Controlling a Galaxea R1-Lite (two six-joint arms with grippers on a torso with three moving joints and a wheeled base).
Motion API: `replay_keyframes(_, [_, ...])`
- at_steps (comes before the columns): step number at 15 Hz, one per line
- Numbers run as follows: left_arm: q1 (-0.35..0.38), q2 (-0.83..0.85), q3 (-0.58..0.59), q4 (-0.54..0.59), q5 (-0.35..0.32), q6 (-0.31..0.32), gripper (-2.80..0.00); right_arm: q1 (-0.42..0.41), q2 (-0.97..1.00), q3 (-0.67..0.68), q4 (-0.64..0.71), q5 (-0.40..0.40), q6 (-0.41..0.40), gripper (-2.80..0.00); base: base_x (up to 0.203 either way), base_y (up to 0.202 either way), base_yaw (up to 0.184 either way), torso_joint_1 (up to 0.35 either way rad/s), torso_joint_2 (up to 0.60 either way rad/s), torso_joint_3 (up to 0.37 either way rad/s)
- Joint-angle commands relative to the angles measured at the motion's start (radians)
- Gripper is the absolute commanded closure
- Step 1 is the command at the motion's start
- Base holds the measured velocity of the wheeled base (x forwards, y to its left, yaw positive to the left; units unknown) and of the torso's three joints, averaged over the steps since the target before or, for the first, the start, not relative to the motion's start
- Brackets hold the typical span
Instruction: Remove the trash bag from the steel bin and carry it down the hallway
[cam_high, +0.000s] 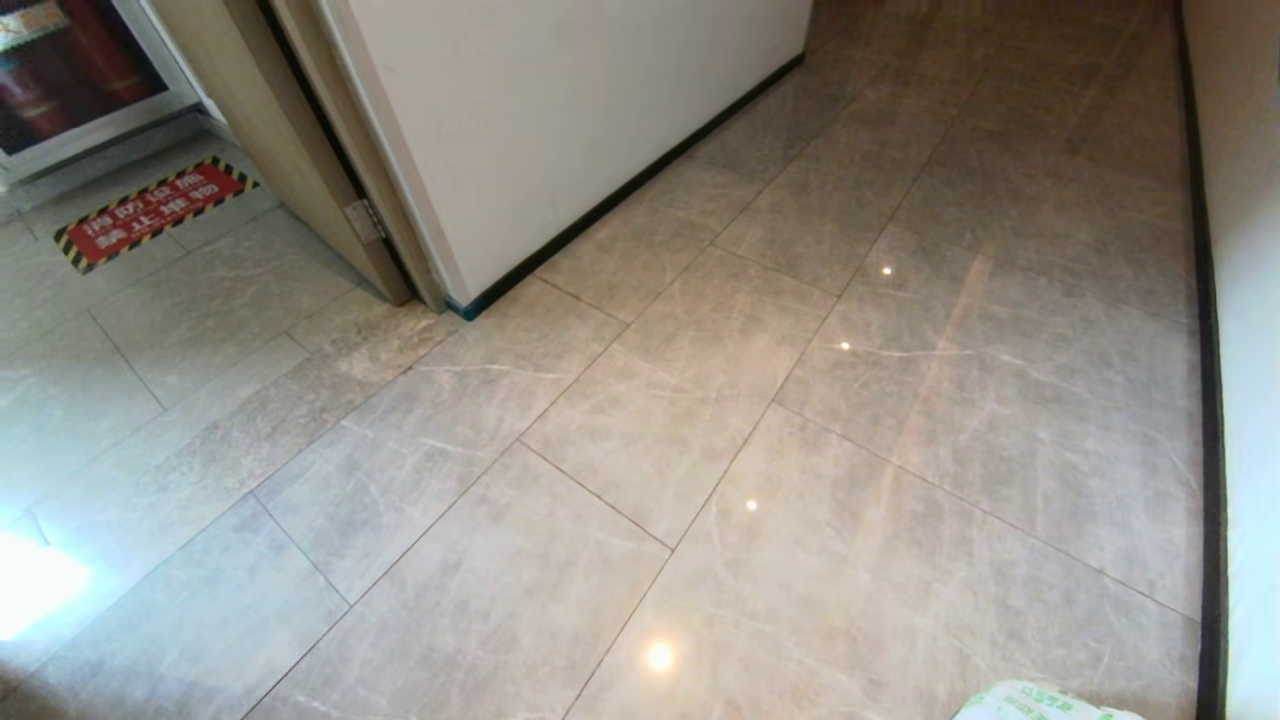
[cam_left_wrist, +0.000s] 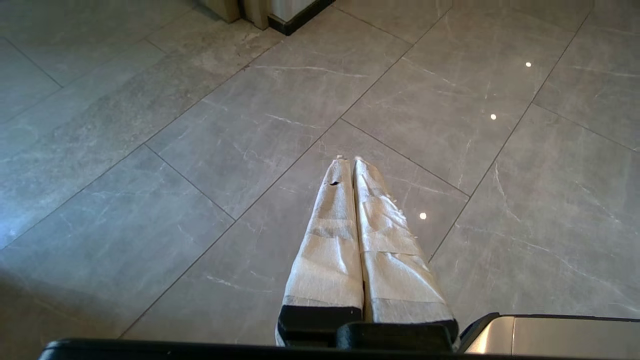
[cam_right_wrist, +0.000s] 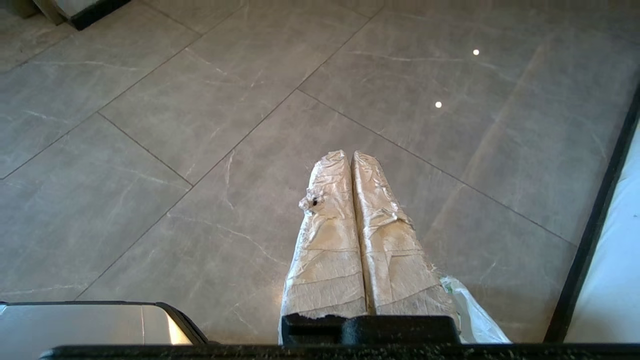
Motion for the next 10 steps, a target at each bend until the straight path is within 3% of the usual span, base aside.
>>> replay_keyframes(1, [0.0, 0.0, 0.0, 0.0, 0.0, 0.0, 0.0, 0.0, 0.002, 0.0, -0.001, 0.001, 0.0, 0.0, 0.0, 0.0, 0.0, -0.002, 0.0, 0.204])
replay_keyframes(10, [0.0, 0.0, 0.002, 0.0, 0.0, -0.006, 0.0, 0.0, 0.002, 0.0, -0.001, 0.001, -0.001, 0.0, 0.0, 0.0, 0.0, 0.004, 0.0, 0.206])
